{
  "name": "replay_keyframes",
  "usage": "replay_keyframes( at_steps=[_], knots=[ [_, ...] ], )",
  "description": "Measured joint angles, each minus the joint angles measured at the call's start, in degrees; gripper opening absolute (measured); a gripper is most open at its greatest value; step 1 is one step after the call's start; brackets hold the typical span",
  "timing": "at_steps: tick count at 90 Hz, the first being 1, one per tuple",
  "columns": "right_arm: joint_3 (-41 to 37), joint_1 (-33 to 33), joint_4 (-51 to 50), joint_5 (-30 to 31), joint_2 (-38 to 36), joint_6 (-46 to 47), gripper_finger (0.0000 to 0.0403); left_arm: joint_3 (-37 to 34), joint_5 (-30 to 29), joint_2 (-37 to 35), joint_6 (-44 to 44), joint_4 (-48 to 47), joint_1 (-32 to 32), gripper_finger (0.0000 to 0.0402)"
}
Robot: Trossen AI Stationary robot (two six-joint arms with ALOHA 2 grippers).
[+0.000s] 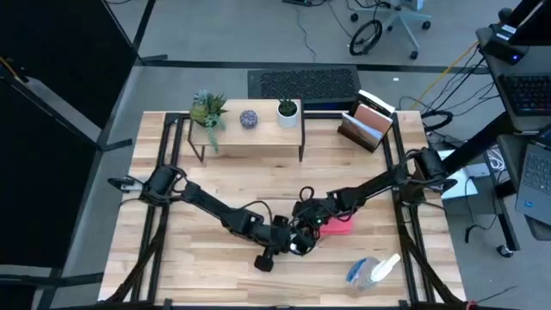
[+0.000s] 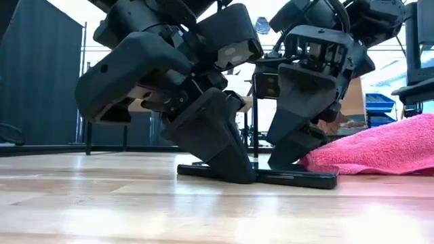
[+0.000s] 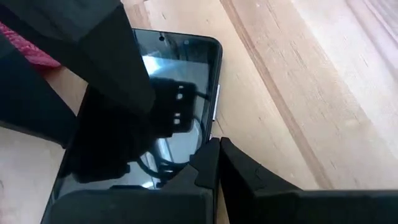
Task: Apply microfiber cloth
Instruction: Spray the back of the cellphone using the spray bottle
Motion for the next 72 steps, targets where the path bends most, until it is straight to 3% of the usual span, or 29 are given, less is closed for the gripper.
replay_keyframes(
  at_steps=[16, 54, 72],
  knots=[
    [0.6, -2.1, -4.5, 1.5, -0.8, -0.9, 0.0251, 0.0, -1.1, 0.0, 0.0, 0.0, 0.0, 0.0],
    [0.5, -11.9, -9.6, -6.5, -4.3, -0.8, 0.0251, -0.1, -3.0, 0.0, -0.1, 0.0, 0.1, 0.0],
    [0.5, -12.8, -12.9, -9.8, -2.2, -1.8, 0.0251, -0.1, -2.9, 0.0, -0.1, 0.0, 0.1, 0.0]
  ],
)
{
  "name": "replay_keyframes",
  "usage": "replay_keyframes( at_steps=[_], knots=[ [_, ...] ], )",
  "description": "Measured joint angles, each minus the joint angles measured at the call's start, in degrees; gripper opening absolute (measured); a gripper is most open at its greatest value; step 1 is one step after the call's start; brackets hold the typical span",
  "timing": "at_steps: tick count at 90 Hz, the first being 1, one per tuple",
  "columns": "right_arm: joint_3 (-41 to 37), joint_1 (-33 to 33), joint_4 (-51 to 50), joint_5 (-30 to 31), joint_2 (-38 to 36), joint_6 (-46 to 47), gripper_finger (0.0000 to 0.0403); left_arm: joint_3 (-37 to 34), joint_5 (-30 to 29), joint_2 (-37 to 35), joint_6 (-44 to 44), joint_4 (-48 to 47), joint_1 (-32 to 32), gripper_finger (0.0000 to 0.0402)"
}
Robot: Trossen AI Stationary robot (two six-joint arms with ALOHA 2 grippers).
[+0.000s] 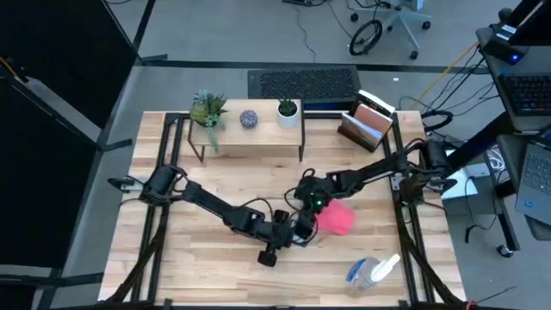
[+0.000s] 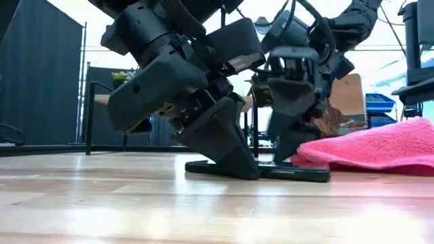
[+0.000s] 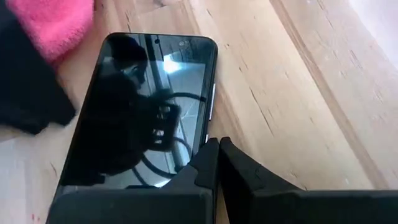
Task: Apply microfiber cloth
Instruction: Spray the back of the cellphone using the spray bottle
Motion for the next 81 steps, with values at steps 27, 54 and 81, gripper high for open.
replay_keyframes(
  at_steps=[27, 54, 81],
  knots=[
    [0.3, 3.2, 7.4, -0.9, 6.3, 3.2, 0.0251, 0.0, 0.4, 0.0, 0.2, 0.0, 0.0, 0.0],
    [-0.1, 7.8, 19.7, -3.1, 8.1, 6.3, 0.0251, 0.0, 0.3, 0.0, 1.7, 0.2, 0.2, 0.0],
    [-0.1, 8.3, 17.1, -1.5, 5.7, -0.5, 0.0161, 0.1, -0.3, 0.0, 1.2, 0.1, -0.3, 0.0]
  ],
)
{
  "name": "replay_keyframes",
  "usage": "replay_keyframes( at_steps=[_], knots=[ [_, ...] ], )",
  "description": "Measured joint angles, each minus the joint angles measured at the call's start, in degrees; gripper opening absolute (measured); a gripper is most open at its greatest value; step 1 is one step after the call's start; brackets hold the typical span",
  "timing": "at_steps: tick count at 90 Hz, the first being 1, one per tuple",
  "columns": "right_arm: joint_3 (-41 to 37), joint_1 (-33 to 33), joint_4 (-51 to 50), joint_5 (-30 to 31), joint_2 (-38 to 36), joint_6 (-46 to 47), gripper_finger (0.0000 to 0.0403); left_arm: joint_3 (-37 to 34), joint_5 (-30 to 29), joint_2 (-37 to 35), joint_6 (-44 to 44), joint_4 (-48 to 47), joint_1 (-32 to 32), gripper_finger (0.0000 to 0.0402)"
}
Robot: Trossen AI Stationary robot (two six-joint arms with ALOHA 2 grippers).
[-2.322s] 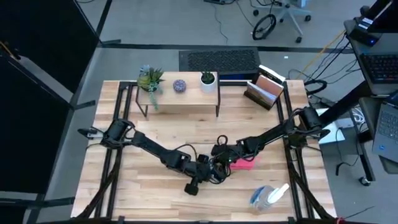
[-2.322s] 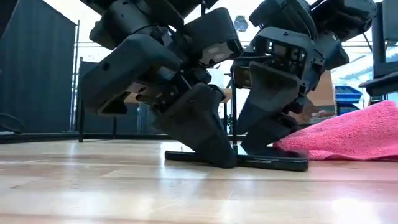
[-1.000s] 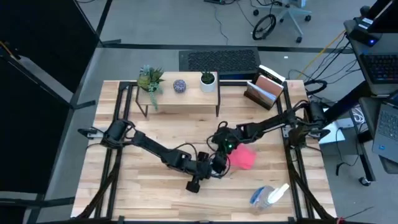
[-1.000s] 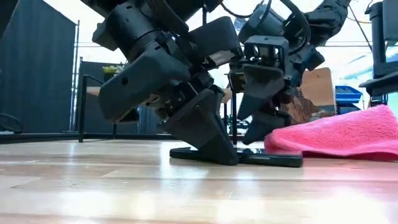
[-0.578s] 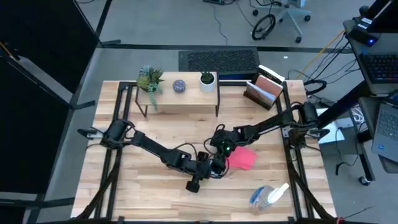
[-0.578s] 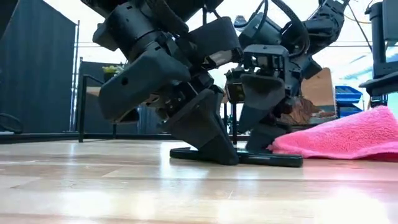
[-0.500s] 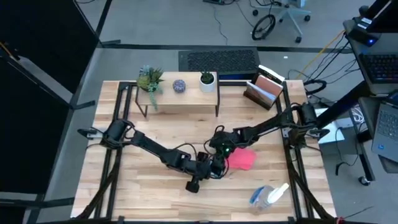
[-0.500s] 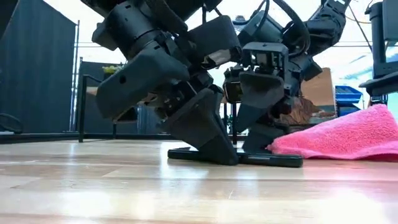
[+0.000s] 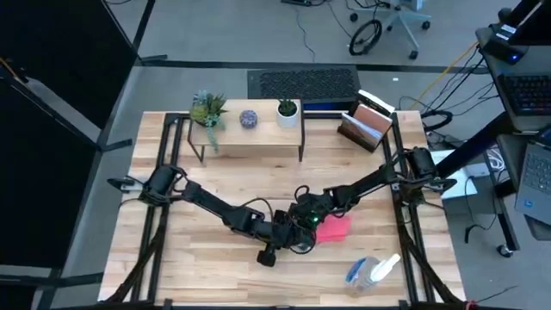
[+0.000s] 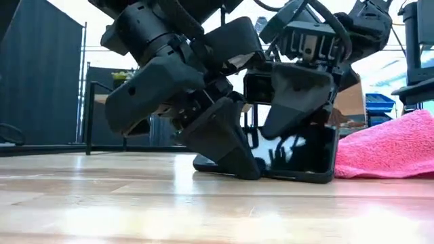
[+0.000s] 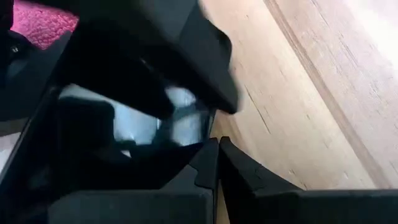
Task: Apply microfiber cloth
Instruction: Spray the back of the cellphone using the spray bottle
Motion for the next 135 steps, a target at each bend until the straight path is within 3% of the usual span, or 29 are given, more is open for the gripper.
replay_keyframes(
  at_steps=[16, 22, 39, 51, 79, 110, 135],
  knots=[
    [2.5, -0.4, -11.0, 3.4, -4.0, -6.1, 0.0035, 2.1, -4.1, -1.6, 0.4, -4.7, -1.8, 0.0],
    [4.5, -0.3, -17.5, 6.6, -5.7, -9.5, 0.0014, 2.8, -6.6, -3.3, 0.3, -7.2, -2.5, 0.0],
    [13.9, 1.3, -37.4, 22.9, -7.0, -18.6, 0.0014, 3.9, -13.1, -8.5, 0.0, -13.1, -4.8, 0.0],
    [20.5, 2.0, -41.4, 30.5, -5.6, -23.6, 0.0009, 3.9, -19.0, -13.1, -1.6, -19.3, -5.8, 0.0],
    [28.5, 2.0, -38.3, 30.4, 2.1, -29.8, 0.0009, 3.9, -22.1, -25.0, -11.0, -30.7, -7.6, 0.0],
    [31.0, 4.3, -39.4, 30.3, 7.5, -32.4, 0.0017, 4.0, -22.5, -25.1, -12.7, -31.8, -8.6, 0.0],
    [31.0, 4.6, -38.8, 30.3, 7.6, -32.5, 0.0107, 4.0, -22.5, -25.0, -15.2, -31.8, -7.9, 0.0]
  ],
)
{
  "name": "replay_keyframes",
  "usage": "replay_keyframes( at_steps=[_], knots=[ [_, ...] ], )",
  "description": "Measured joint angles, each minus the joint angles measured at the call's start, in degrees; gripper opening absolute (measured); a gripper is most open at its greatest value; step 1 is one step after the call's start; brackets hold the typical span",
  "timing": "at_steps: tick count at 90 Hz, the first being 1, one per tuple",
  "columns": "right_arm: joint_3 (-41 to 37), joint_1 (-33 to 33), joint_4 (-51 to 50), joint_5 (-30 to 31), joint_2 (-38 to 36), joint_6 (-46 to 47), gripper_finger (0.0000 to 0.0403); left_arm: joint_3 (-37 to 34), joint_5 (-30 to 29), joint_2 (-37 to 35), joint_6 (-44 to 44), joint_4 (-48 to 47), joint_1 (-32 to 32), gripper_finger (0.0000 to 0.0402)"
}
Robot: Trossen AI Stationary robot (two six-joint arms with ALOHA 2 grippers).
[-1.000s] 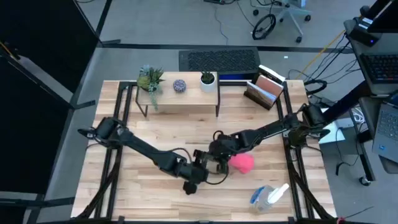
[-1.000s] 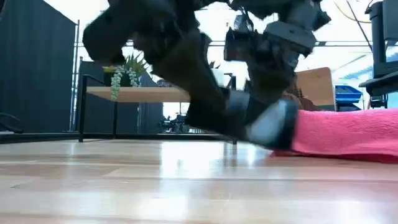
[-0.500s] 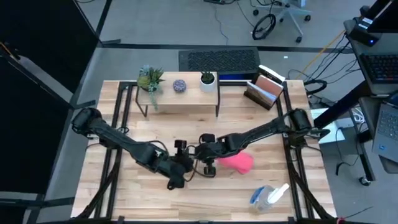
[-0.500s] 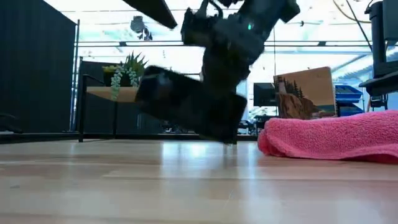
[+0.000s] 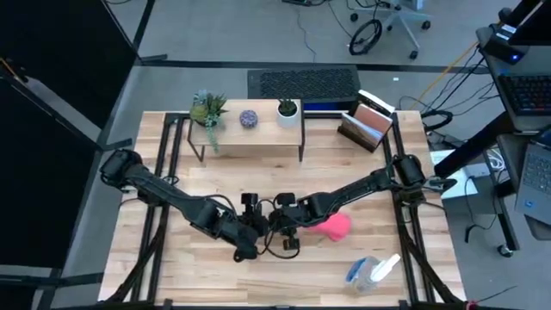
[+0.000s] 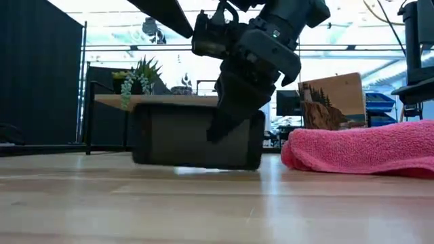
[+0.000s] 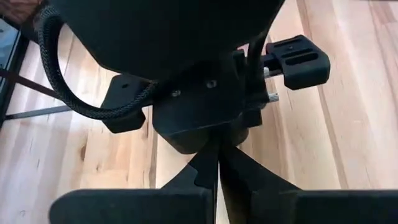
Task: Apply microfiber cloth
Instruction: Spray the back of the cellphone using the spray bottle
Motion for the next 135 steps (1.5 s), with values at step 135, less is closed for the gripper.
replay_keyframes(
  at_steps=[135],
  knots=[
    [-10.0, 4.6, 0.2, 7.8, -9.4, 17.0, 0.0215, -28.2, 10.3, 0.0, -2.5, 21.8, 7.8, 0.0]
  ],
)
